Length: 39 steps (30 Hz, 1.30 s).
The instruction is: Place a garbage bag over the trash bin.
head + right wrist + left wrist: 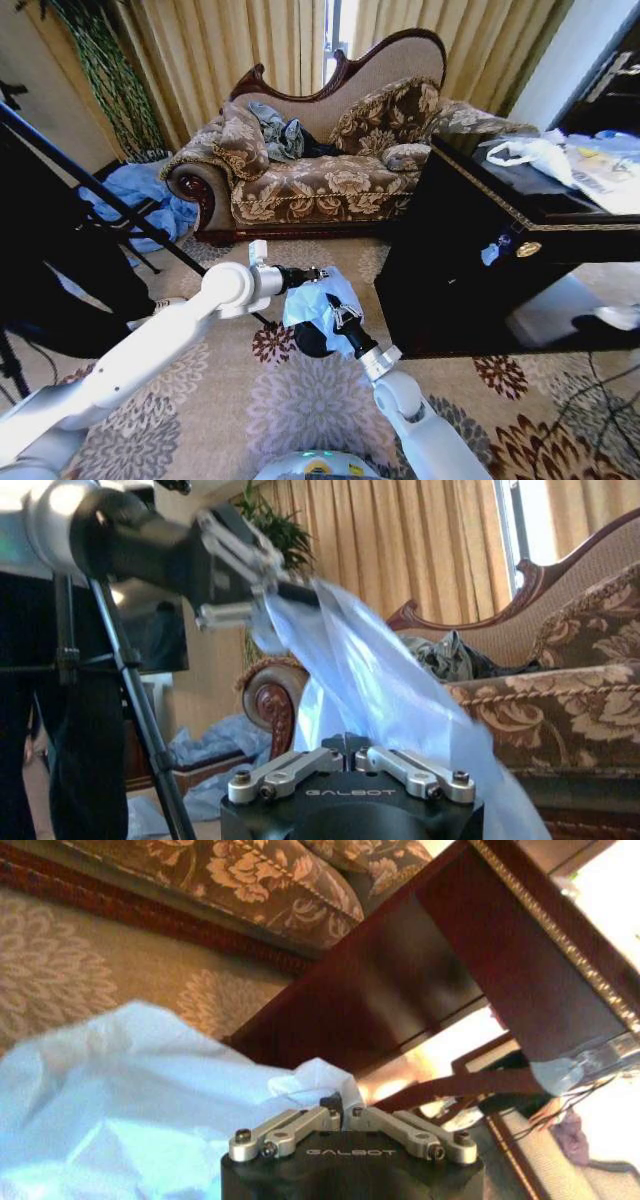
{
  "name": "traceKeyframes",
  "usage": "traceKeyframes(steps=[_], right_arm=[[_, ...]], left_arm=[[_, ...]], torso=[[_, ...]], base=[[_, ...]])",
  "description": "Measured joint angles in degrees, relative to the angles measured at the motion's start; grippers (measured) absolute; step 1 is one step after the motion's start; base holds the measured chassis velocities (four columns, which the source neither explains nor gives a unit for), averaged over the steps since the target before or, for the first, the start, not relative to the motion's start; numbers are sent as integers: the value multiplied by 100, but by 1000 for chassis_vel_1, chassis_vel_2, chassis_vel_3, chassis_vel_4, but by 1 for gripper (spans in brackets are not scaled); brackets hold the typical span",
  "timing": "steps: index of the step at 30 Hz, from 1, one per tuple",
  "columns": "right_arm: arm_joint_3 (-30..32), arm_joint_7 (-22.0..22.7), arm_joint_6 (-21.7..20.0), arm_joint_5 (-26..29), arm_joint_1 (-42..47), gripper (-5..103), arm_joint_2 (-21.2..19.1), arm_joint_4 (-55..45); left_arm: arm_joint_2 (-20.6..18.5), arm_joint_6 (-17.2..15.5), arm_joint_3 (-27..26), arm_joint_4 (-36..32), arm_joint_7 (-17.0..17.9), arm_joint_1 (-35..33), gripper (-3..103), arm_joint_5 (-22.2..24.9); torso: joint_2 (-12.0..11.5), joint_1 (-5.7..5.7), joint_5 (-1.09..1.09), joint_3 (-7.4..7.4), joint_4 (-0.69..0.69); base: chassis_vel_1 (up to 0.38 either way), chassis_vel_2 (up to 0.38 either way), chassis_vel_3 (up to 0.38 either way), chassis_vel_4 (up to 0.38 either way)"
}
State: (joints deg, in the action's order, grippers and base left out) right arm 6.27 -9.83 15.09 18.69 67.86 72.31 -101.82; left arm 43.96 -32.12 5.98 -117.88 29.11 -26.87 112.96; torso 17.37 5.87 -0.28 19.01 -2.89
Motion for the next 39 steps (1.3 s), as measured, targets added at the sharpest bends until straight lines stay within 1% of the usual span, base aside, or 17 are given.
traceKeyframes(steps=[1, 2, 4, 6, 9, 10, 12, 14, 20, 27, 30, 31, 33, 35, 36, 37, 39], right_arm=[[-5, 6, 31, -31, -31, 0, 26, 67], [-5, 6, 31, -31, -31, 0, 26, 67], [-8, 23, 122, -89, -130, 0, 125, 230], [-8, 66, 145, -88, -188, 0, 192, 287], [-6, 319, 224, -86, -370, 0, 435, 373], [-6, 319, 224, -86, -370, 0, 435, 373], [-20, 556, 257, -74, -456, 0, 537, 329], [-17, 634, 259, -61, -481, 0, 544, 257], [61, 661, 229, 21, -500, 0, 314, 75], [60, 513, 211, 57, -398, 0, 57, -70], [108, 358, 180, 135, -239, 0, -146, -223], [129, 314, 160, 154, -164, -3, -220, -298], [142, 297, 139, 171, -115, -3, -268, -357], [214, 275, 73, 238, 32, 7, -419, -571], [253, 270, 41, 269, 72, 9, -472, -650], [253, 270, 41, 269, 72, 9, -472, -650], [352, 269, -47, 362, 116, 19, -606, -825]], left_arm=[[-18, 24, -65, -43, 27, -33, 0, 108], [-18, 24, -65, -43, 27, -33, 0, 108], [-55, 70, -192, -131, 79, -92, 0, 322], [-76, 90, -223, -137, 89, -110, 0, 375], [-98, 128, -277, -103, 147, -178, 0, 506], [-98, 128, -277, -103, 147, -178, 0, 506], [-98, 135, -294, -54, 168, -223, 0, 530], [-98, 135, -300, -29, 170, -238, 0, 530], [-101, 101, -368, 79, 145, -254, 0, 512], [-63, 67, -396, 254, 65, -185, 0, 438], [2, 37, -425, 428, 1, -53, 0, 406], [33, 30, -439, 507, -22, 19, 0, 399], [56, 29, -453, 549, -29, 53, 0, 395], [106, 27, -501, 648, -53, 89, 0, 368], [111, 26, -509, 664, -60, 88, 0, 353], [111, 26, -509, 664, -60, 88, 0, 353], [112, 24, -518, 673, -79, 58, 0, 316]], torso=[[0, 0, 0, 0, 0], [0, 0, 0, 0, 0], [0, 0, 0, 0, 0], [0, 0, 0, 0, 0], [0, 0, 0, 0, 0], [0, 0, 0, 0, 0], [0, 0, 0, 0, 1], [0, 0, -1, 0, 1], [0, 0, -1, 0, -1], [0, 0, 0, 0, 1], [0, 0, 0, 0, 0], [0, 0, 1, 0, 0], [0, 0, 1, 0, 0], [0, 0, 1, 0, -1], [0, 0, 1, 0, 0], [0, 0, 1, 0, 0], [0, 0, 1, 0, -1]], base=[[0, 0, 0, 0], [0, 0, 0, 0], [0, 0, 0, 0], [0, 0, 0, 0], [0, 0, 0, 0], [0, 0, 0, 0], [0, 0, 0, 0], [0, 0, 0, 0], [0, 0, 0, 0], [0, 0, 0, 0], [0, 0, 0, 0], [0, 0, 0, 0], [0, 0, 0, 0], [0, 0, 0, 0], [0, 0, 0, 0], [0, 0, 0, 0], [0, 0, 0, 0]])
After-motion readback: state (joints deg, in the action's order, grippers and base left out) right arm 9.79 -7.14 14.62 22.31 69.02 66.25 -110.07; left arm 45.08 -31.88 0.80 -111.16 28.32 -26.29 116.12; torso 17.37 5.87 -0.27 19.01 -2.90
